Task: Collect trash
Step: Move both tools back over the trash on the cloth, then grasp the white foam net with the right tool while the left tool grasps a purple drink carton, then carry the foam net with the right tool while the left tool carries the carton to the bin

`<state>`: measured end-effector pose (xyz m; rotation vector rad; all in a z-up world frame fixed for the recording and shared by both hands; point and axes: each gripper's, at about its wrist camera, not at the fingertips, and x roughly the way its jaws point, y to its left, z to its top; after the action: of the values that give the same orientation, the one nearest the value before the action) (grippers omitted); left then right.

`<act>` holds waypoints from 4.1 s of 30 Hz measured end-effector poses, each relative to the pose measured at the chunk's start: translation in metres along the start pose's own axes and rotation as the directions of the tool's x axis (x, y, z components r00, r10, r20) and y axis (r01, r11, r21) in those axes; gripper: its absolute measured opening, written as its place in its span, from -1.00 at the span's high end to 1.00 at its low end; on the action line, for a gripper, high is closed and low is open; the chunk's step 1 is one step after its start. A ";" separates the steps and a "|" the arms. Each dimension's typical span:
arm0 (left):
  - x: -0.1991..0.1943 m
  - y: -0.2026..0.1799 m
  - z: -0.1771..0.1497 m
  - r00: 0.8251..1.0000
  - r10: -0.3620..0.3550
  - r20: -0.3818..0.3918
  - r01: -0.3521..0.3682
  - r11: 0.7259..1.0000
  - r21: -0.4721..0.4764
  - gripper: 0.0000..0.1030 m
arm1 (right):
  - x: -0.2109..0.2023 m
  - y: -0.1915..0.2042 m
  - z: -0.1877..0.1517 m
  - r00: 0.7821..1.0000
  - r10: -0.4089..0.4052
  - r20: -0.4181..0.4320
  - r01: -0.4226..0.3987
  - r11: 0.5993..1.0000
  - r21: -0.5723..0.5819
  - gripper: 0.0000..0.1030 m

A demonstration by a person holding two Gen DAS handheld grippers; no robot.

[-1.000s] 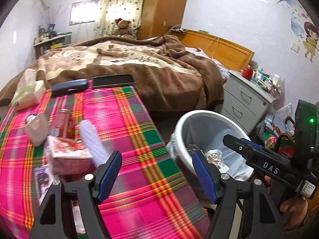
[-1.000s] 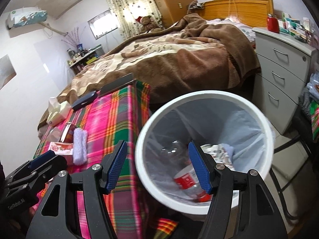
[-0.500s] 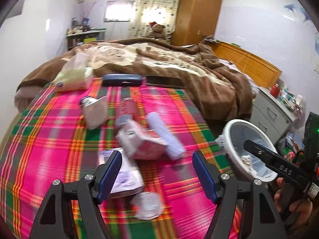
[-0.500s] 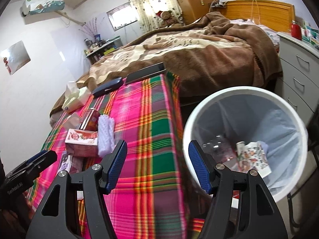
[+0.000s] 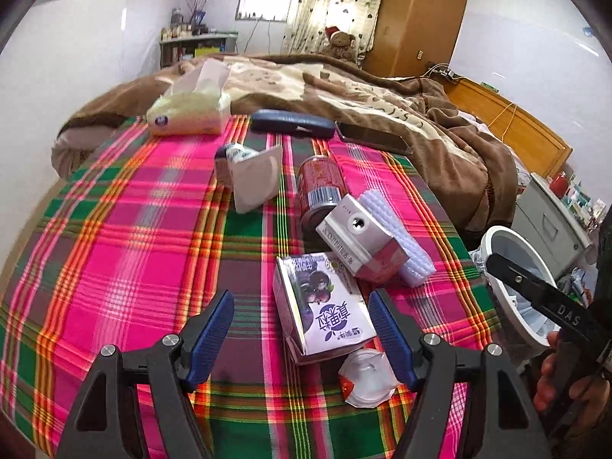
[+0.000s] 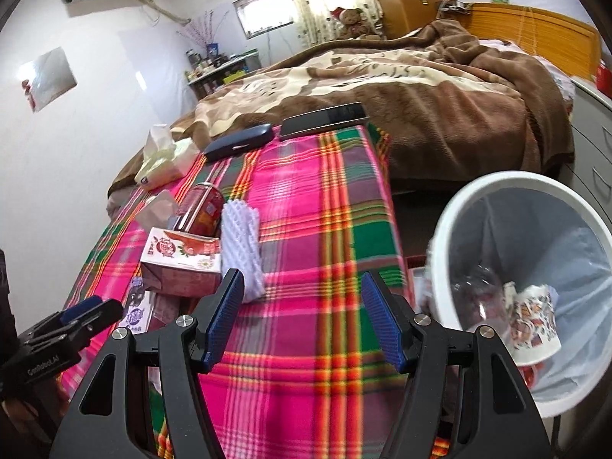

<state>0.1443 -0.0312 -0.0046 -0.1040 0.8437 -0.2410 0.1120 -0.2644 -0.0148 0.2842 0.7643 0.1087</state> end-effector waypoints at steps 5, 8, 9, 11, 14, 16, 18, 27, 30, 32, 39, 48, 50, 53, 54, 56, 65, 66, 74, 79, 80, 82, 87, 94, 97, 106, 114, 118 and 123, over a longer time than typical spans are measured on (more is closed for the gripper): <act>0.017 0.000 -0.001 0.999 -0.001 -0.043 0.002 1.000 0.007 -0.42 | 0.014 0.007 0.006 1.000 0.015 -0.022 -0.015 1.000 -0.016 -0.27; 0.019 -0.002 0.001 0.999 -0.015 -0.043 0.016 1.000 0.022 -0.42 | 0.022 0.012 0.010 0.999 0.011 -0.034 -0.012 0.999 -0.031 -0.27; 0.022 -0.003 0.002 0.999 -0.009 -0.050 0.010 1.000 0.025 -0.42 | 0.025 0.013 0.012 0.999 0.010 -0.039 -0.011 0.999 -0.036 -0.27; 0.026 -0.002 0.004 0.998 -0.014 -0.060 0.016 1.000 0.026 -0.42 | 0.030 0.017 0.014 0.999 0.017 -0.045 -0.019 0.999 -0.050 -0.27; 0.032 0.001 0.005 0.997 -0.026 -0.073 0.026 1.000 0.004 -0.42 | 0.039 0.022 0.018 0.998 0.027 -0.065 -0.031 0.997 -0.063 -0.27; 0.035 0.003 0.006 0.997 -0.038 -0.074 0.038 0.999 0.000 -0.42 | 0.045 0.024 0.019 0.996 0.034 -0.083 -0.039 0.997 -0.062 -0.27; 0.037 0.005 0.007 0.996 -0.042 -0.074 0.042 0.999 -0.001 -0.42 | 0.050 0.027 0.019 0.995 0.035 -0.095 -0.042 0.996 -0.077 -0.27; 0.041 0.008 0.011 0.995 -0.055 -0.087 0.055 0.998 0.000 -0.46 | 0.069 0.036 0.023 0.989 0.022 -0.147 -0.038 0.994 -0.106 -0.27; 0.042 0.007 0.011 0.993 -0.072 -0.093 0.072 0.997 -0.006 -0.46 | 0.073 0.036 0.022 0.987 0.009 -0.162 -0.027 0.993 -0.112 -0.27; 0.042 0.004 0.011 0.994 -0.068 -0.088 0.069 0.998 0.006 -0.46 | 0.077 0.035 0.021 0.984 0.004 -0.177 -0.023 0.994 -0.107 -0.27; 0.050 0.007 0.010 0.989 -0.110 -0.102 0.108 0.994 -0.024 -0.51 | 0.076 0.035 0.019 0.984 -0.077 -0.160 0.054 0.988 -0.143 0.36; 0.064 0.001 0.007 0.986 -0.083 -0.142 0.083 0.997 -0.005 -0.47 | 0.072 0.032 0.017 0.986 -0.054 -0.156 0.034 0.991 -0.130 0.47; 0.063 0.000 0.006 0.989 -0.073 -0.130 0.074 0.997 0.003 -0.47 | 0.073 0.032 0.018 0.986 -0.051 -0.156 0.031 0.991 -0.127 0.48; 0.061 0.004 0.005 0.989 -0.076 -0.127 0.076 0.997 -0.012 -0.46 | 0.072 0.032 0.017 0.987 -0.047 -0.153 0.027 0.991 -0.128 0.48; 0.060 0.005 0.005 0.989 -0.071 -0.127 0.069 0.997 -0.013 -0.42 | 0.071 0.033 0.016 0.987 -0.047 -0.151 0.028 0.991 -0.128 0.49; 0.059 0.007 0.005 0.990 -0.063 -0.125 0.062 0.998 -0.010 -0.40 | 0.070 0.032 0.015 0.988 -0.047 -0.146 0.029 0.992 -0.126 0.50; 0.056 0.005 0.006 0.993 -0.045 -0.111 0.047 0.999 0.015 0.23 | 0.064 0.029 0.013 0.990 -0.043 -0.131 0.027 0.993 -0.115 0.52; 0.056 0.005 0.005 0.993 -0.045 -0.109 0.046 0.999 0.014 0.26 | 0.063 0.029 0.013 0.991 -0.042 -0.129 0.028 0.993 -0.114 0.52; 0.045 0.008 0.005 0.996 -0.025 -0.084 0.027 1.000 0.016 0.26 | 0.053 0.028 0.010 0.994 -0.032 -0.107 0.021 0.994 -0.105 0.53; 0.036 0.009 0.006 0.998 -0.014 -0.064 0.015 1.000 0.013 0.26 | 0.045 0.027 0.009 0.995 -0.026 -0.092 0.017 0.995 -0.098 0.53; 0.034 0.010 0.006 0.998 -0.013 -0.061 0.014 1.000 0.012 0.26 | 0.044 0.026 0.009 0.996 -0.026 -0.089 0.018 0.995 -0.096 0.53; 0.028 0.008 0.007 0.999 -0.011 -0.051 0.012 1.000 0.014 0.26 | 0.040 0.025 0.008 0.996 -0.023 -0.083 0.015 0.996 -0.090 0.53; 0.015 0.004 0.009 1.000 -0.006 -0.026 0.007 1.000 0.027 0.26 | 0.028 0.023 0.007 0.998 -0.017 -0.059 0.012 0.997 -0.078 0.53; -0.005 -0.010 0.011 1.000 -0.007 0.013 0.006 0.998 0.057 0.26 | 0.008 0.018 0.008 1.000 -0.013 -0.019 0.012 0.998 -0.067 0.53; -0.012 -0.018 0.011 0.999 -0.003 0.034 0.000 0.997 0.079 0.26 | 0.000 0.015 0.008 1.000 -0.017 0.000 0.017 0.998 -0.061 0.53; -0.030 -0.055 0.013 0.996 -0.051 0.068 0.041 0.989 0.140 0.26 | -0.027 -0.004 0.007 0.997 -0.051 0.062 0.052 0.998 -0.025 0.53; -0.033 -0.102 0.011 0.991 -0.115 0.067 0.098 0.972 0.215 0.26 | -0.049 -0.034 0.004 0.990 -0.107 0.092 0.104 0.994 0.031 0.53; -0.029 -0.129 0.009 0.987 -0.150 0.053 0.132 0.958 0.256 0.26 | -0.058 -0.053 0.004 0.984 -0.144 0.102 0.138 0.988 0.066 0.53; -0.022 -0.164 0.007 0.980 -0.198 0.031 0.179 0.936 0.302 0.26 | -0.068 -0.075 0.001 0.976 -0.189 0.110 0.178 0.978 0.105 0.53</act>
<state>0.1080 -0.1843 0.0463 0.0914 0.7285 -0.5414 0.0635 -0.3501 0.0095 0.3058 0.6739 -0.1190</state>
